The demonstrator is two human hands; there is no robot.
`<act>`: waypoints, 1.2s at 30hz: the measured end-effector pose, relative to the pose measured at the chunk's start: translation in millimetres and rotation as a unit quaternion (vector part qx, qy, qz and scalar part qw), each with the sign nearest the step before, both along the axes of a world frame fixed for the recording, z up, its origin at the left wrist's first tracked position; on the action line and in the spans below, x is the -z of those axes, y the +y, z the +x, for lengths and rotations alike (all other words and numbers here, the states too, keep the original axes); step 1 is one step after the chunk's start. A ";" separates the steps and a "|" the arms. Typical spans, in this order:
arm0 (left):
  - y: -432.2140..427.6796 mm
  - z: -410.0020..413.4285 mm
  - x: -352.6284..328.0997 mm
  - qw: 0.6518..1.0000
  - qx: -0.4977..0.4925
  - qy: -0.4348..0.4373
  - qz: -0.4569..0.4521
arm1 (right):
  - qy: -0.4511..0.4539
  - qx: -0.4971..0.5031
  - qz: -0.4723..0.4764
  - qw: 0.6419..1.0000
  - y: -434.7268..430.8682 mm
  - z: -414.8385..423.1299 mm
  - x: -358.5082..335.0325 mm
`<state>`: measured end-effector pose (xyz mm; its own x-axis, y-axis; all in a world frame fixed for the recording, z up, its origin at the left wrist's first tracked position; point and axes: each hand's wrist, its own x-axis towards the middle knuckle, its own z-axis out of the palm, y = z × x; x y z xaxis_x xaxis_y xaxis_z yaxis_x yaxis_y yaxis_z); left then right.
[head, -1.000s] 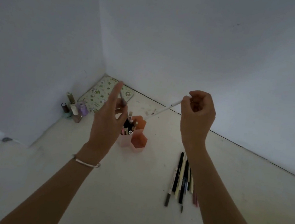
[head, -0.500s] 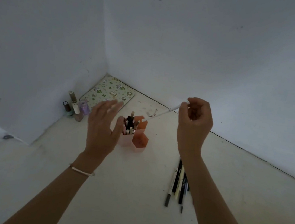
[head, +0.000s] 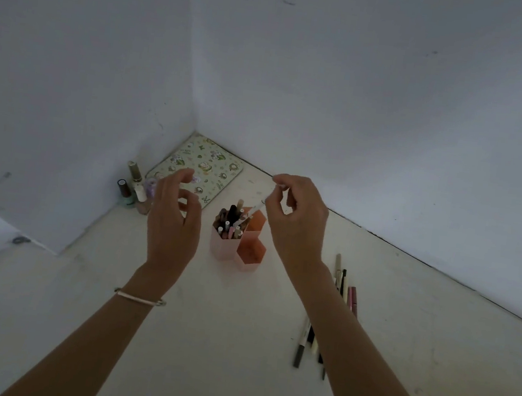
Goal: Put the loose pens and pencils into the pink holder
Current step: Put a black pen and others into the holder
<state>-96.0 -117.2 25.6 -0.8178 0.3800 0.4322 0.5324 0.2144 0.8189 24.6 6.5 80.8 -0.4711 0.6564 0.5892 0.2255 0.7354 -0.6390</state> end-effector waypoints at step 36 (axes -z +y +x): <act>107.3 204.8 77.4 0.815 0.231 -0.140 -0.513 | -0.017 0.170 -0.204 0.964 78.0 164.7 55.4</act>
